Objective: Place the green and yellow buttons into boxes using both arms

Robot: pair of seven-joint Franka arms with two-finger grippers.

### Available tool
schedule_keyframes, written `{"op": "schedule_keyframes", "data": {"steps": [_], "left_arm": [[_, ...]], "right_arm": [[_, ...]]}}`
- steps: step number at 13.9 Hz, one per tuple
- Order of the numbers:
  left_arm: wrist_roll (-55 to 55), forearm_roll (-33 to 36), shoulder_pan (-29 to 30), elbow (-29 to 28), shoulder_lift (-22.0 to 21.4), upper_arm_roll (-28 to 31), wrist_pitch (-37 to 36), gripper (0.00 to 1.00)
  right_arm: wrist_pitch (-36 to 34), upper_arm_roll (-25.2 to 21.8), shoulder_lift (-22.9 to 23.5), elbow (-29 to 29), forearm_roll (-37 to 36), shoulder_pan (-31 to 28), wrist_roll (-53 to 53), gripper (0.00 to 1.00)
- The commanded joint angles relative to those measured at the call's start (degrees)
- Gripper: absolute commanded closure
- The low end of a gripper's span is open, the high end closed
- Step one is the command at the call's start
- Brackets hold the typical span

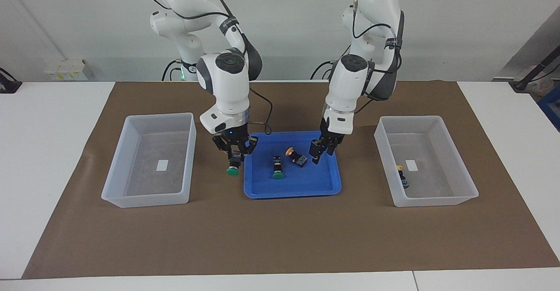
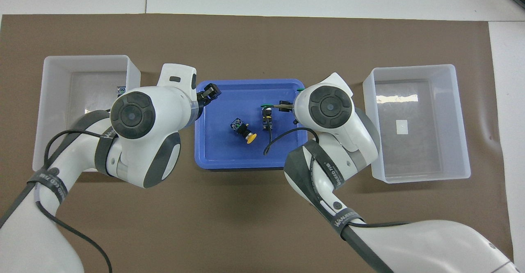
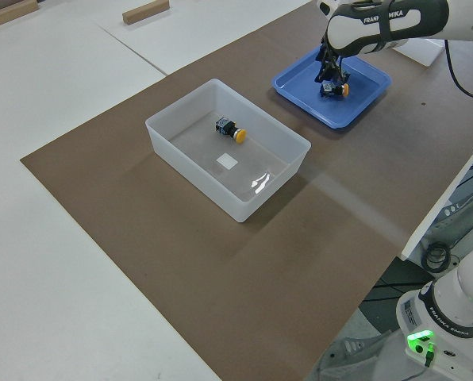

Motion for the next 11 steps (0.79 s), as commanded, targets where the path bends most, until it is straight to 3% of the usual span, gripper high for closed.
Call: {"op": "schedule_keyframes", "data": {"steps": [1, 4, 8, 9, 11], "left_arm": [[-5.2, -0.4, -3.8, -1.7, 1.3, 1.0, 1.5, 0.23], [-8.6, -0.4, -7.0, -1.8, 4.7, 1.1, 4.0, 0.23], [-10.5, -0.4, -7.7, -1.7, 6.1, 1.1, 6.0, 0.24], [-10.5, -0.4, -7.7, -1.6, 6.1, 1.1, 6.1, 0.27], [-10.5, -0.4, -7.7, -1.5, 6.1, 1.1, 6.1, 0.43]], "right_arm": [[0.7, 0.6, -6.0, -6.7, -0.9, -5.2, -6.1, 1.0], [0.7, 0.6, -8.6, -9.8, -0.1, -10.8, -17.5, 1.0], [3.0, 0.5, -9.0, -13.3, 8.3, -18.2, -33.3, 1.0], [4.2, 0.5, -8.7, -14.1, 9.9, -20.2, -38.5, 1.0], [6.6, 0.5, -8.3, -16.0, 10.9, -22.1, -41.5, 1.0]]}}
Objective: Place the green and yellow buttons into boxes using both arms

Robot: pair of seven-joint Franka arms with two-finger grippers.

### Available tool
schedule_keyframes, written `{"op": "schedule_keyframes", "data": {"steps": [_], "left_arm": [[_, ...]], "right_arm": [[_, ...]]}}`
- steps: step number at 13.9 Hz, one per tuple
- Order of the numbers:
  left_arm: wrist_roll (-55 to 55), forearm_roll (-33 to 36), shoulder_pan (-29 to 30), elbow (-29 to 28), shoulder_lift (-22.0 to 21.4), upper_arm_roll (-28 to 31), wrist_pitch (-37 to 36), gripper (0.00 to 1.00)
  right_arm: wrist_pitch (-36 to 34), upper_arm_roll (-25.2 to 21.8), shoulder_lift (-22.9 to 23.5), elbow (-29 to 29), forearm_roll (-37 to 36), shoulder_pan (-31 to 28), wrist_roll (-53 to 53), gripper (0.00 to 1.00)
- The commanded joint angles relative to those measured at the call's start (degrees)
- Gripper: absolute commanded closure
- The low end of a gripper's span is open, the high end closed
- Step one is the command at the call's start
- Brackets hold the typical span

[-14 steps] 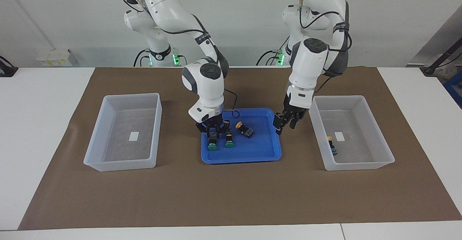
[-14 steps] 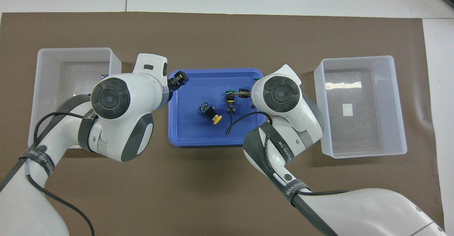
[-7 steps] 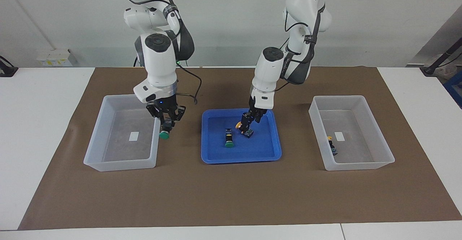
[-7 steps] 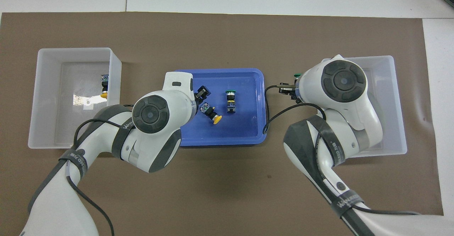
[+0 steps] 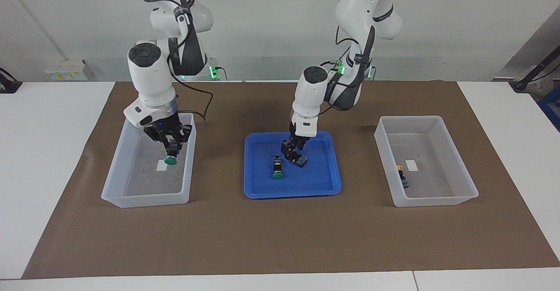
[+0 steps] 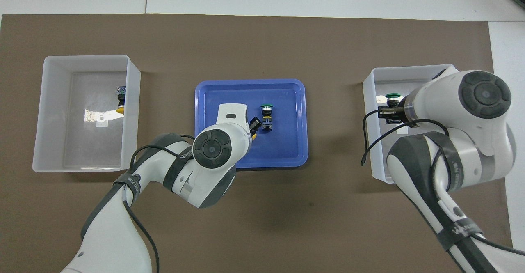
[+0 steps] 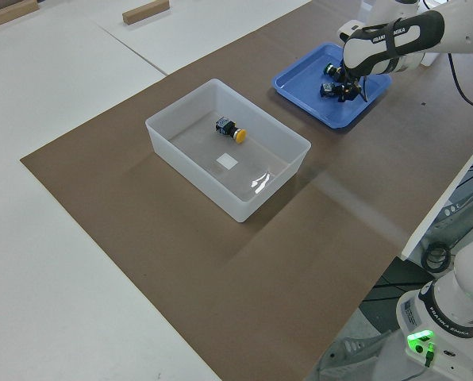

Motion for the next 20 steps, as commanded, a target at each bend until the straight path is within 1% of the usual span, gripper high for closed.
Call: {"op": "schedule_keyframes", "data": {"steps": [1, 3, 4, 5, 7, 9, 10, 11, 12, 15, 18, 20], "left_arm": [[-0.8, -0.4, -1.2, 0.0, 0.0, 1.0, 0.9, 0.57], [-0.7, -0.4, -1.2, 0.0, 0.1, 1.0, 0.9, 0.84], [-0.6, -0.3, -1.2, 0.0, 0.1, 1.1, 0.9, 0.94], [-0.5, -0.1, -1.1, 0.1, 0.1, 1.1, 0.7, 1.0], [-0.4, 0.2, -0.6, 0.5, 0.1, 1.2, 0.1, 1.0], [0.1, 1.0, 0.0, 2.4, 0.1, 1.5, -2.1, 1.0], [1.6, 2.4, 1.3, 3.9, 0.1, 1.5, -4.1, 1.0], [3.4, 2.9, 2.8, 5.2, -0.1, 1.4, -6.5, 1.0], [4.6, 2.9, 3.2, 6.3, -0.7, 1.5, -8.6, 1.0], [7.6, 2.9, 7.0, 9.3, -2.1, 1.4, -12.1, 1.0], [14.4, 2.8, 11.6, 10.0, -5.2, 1.3, -15.5, 1.0], [20.3, 2.7, 15.0, 10.2, -6.6, 1.1, -18.3, 1.0]], "right_arm": [[6.3, 0.7, 0.0, -4.4, 1.8, -2.3, -3.7, 1.0], [12.6, 0.7, 3.0, -6.0, 1.8, -3.5, -3.8, 1.0], [14.7, 0.7, 4.8, -6.1, 1.8, -4.7, -5.0, 1.0], [16.6, 0.7, 6.0, -6.0, 1.8, -5.4, -6.2, 1.0], [19.9, 0.7, 7.8, -6.0, 1.8, -5.4, -6.5, 1.0], [20.1, 0.7, 8.0, -6.0, 1.8, -5.3, -6.4, 1.0], [19.8, 0.7, 8.0, -5.9, 1.8, -5.3, -6.1, 0.94], [19.8, 0.7, 8.0, -5.9, 1.8, -5.1, -6.3, 0.32], [19.7, 0.7, 7.9, -5.8, 1.8, -5.2, -6.0, 0.0], [18.0, 0.7, 6.1, -4.8, 1.8, -5.3, -5.8, 0.0], [12.3, 0.8, 3.0, -1.7, 1.9, -4.4, -4.5, 0.0], [8.8, 0.8, 0.3, -0.4, 1.9, -0.7, 0.4, 0.0]]}}
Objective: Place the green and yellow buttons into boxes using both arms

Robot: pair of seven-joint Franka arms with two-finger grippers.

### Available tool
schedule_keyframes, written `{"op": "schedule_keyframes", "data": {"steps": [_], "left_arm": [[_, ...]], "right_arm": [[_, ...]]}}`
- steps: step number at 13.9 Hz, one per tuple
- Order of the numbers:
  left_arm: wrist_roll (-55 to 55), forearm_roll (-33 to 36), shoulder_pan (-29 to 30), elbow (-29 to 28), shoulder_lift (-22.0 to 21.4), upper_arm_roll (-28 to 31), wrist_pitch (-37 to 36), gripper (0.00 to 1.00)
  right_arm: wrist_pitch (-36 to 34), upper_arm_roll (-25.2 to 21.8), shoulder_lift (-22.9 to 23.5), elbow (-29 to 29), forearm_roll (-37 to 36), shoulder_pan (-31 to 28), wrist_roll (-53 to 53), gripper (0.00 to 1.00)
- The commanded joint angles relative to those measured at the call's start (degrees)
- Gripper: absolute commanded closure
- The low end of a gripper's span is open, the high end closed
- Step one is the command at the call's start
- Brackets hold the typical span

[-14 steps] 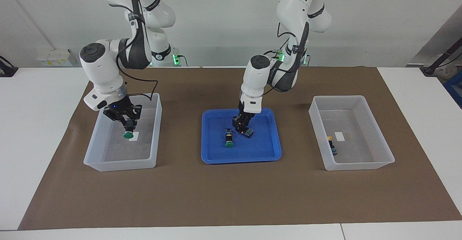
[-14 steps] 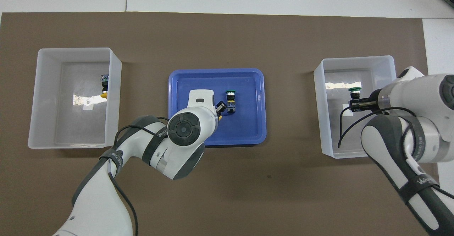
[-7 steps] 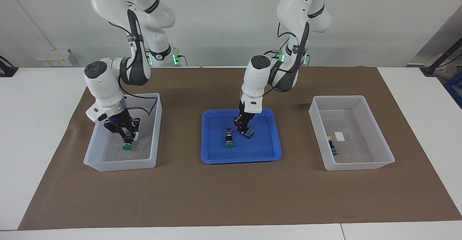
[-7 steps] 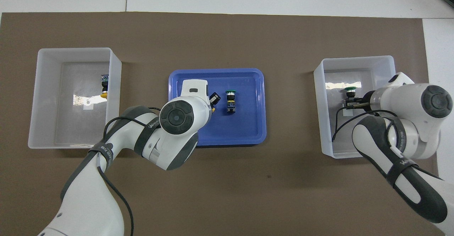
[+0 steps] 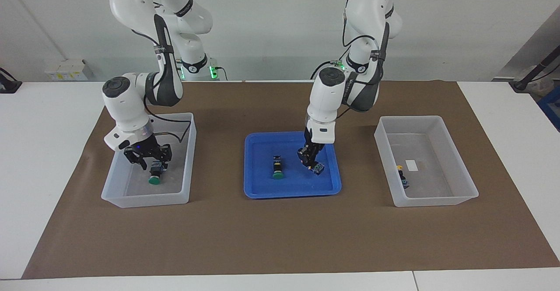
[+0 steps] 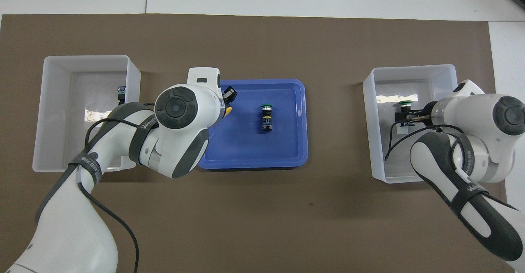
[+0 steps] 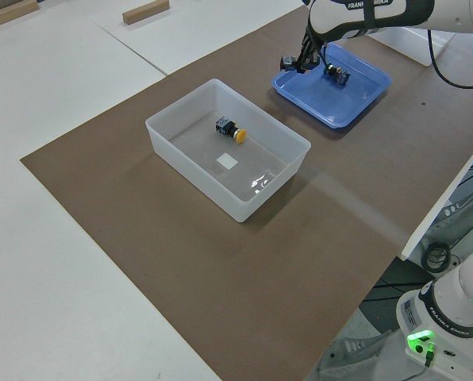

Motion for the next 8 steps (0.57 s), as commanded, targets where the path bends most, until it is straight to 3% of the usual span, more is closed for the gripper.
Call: {"op": "schedule_keyframes", "data": {"steps": [1, 4, 8], "left_arm": [[8.2, 0.8, 4.6, -0.2, -2.8, -0.7, -4.3, 1.0], [19.2, 0.6, 9.5, 0.2, -4.1, -0.8, -8.7, 1.0], [35.4, 0.3, 15.1, 2.1, -4.2, -1.0, -14.3, 1.0]], "right_arm": [[-3.7, 0.5, -4.0, 1.1, 1.1, 4.8, 6.2, 0.0], [-3.2, 0.5, -3.9, 3.5, 1.5, 12.0, 16.6, 0.0], [-2.2, 0.5, 2.7, 11.0, 1.4, 23.4, 35.4, 0.0]]}}
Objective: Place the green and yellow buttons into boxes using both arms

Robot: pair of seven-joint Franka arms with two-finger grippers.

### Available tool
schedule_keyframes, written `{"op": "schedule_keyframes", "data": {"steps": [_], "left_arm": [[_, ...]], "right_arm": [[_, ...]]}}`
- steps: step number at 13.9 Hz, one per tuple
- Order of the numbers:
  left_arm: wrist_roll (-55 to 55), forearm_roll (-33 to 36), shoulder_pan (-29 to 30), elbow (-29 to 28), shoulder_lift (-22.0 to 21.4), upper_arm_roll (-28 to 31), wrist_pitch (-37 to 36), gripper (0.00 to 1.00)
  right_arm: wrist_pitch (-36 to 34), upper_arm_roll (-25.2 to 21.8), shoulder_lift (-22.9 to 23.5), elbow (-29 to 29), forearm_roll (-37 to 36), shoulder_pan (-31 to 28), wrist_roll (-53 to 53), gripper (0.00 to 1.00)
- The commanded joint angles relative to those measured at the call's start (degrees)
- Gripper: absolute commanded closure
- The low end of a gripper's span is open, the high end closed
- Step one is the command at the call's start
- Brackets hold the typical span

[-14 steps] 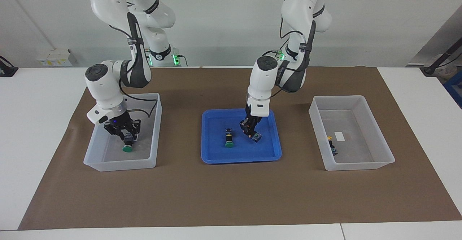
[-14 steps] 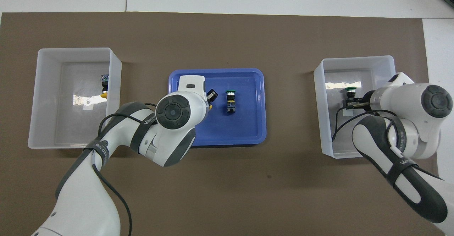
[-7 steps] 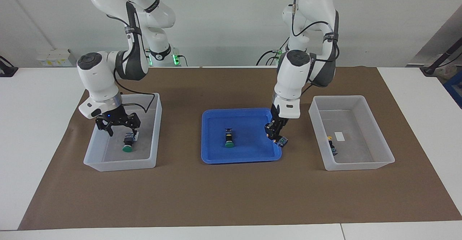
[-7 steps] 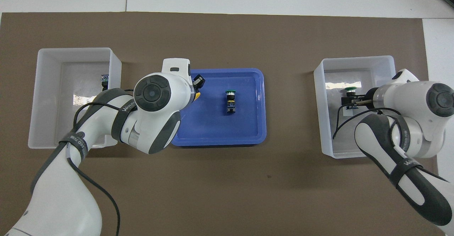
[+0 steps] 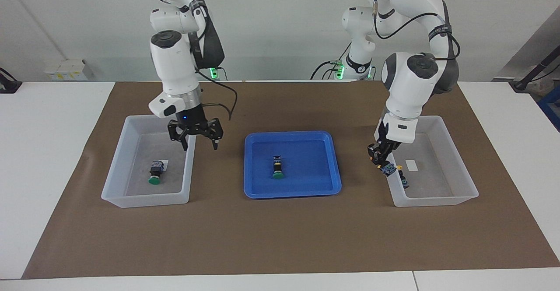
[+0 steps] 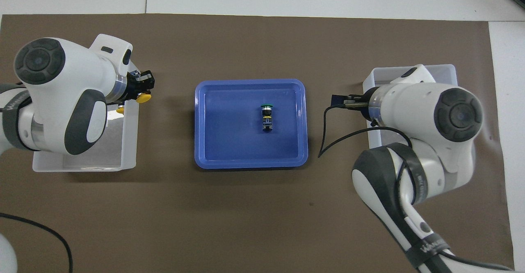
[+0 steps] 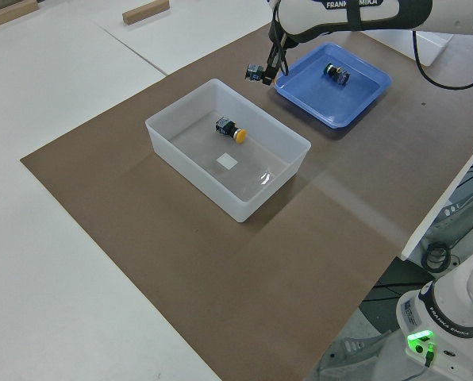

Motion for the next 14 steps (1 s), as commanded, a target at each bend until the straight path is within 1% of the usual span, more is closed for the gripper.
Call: {"op": "schedule_keyframes", "data": {"steps": [1, 4, 5, 6, 7, 9, 11, 12, 13, 14], "left_arm": [[10.3, -0.9, 4.0, 1.3, -0.9, -0.8, -4.1, 1.0], [23.7, -3.4, 8.8, 1.5, -1.4, -0.8, -6.1, 1.0], [29.8, -4.3, 10.4, 1.5, -1.4, -0.8, -7.0, 1.0], [33.6, -6.2, 12.0, 1.5, -1.8, -0.7, -7.1, 1.0], [35.6, -8.1, 13.0, 1.5, -2.1, -0.5, -7.1, 1.0], [36.6, -8.3, 13.8, 1.6, -2.1, -0.3, -7.1, 1.0], [38.5, -8.3, 14.3, 1.6, -2.2, 0.1, -7.5, 1.0], [39.7, -8.3, 15.4, 1.6, -2.3, -0.1, -8.0, 1.0], [40.6, -8.3, 16.0, 1.7, -3.0, 0.1, -9.1, 1.0], [41.7, -8.3, 16.7, 2.5, -3.3, 0.1, -10.3, 1.0]], "right_arm": [[2.0, 0.0, 7.0, 6.4, 1.1, 5.2, 7.4, 0.0], [7.1, 0.0, 11.6, 7.9, 1.1, 9.9, 8.9, 0.0], [7.9, -0.1, 12.8, 8.4, 0.4, 11.2, 9.1, 0.0], [8.0, -0.1, 13.6, 8.4, -0.3, 11.6, 9.1, 0.0], [8.8, -0.1, 14.9, 8.6, -2.0, 12.4, 9.2, 0.0], [11.3, -0.2, 17.9, 8.9, -3.6, 14.2, 9.7, 0.0], [11.5, -0.3, 20.2, 10.5, -6.4, 15.2, 11.3, 0.0], [11.6, -0.3, 21.3, 10.5, -8.6, 15.7, 12.2, 0.0], [11.6, -0.3, 22.0, 10.1, -12.9, 16.0, 13.6, 0.0], [11.2, -0.3, 22.0, 9.9, -15.7, 16.0, 15.5, 0.0]]}}
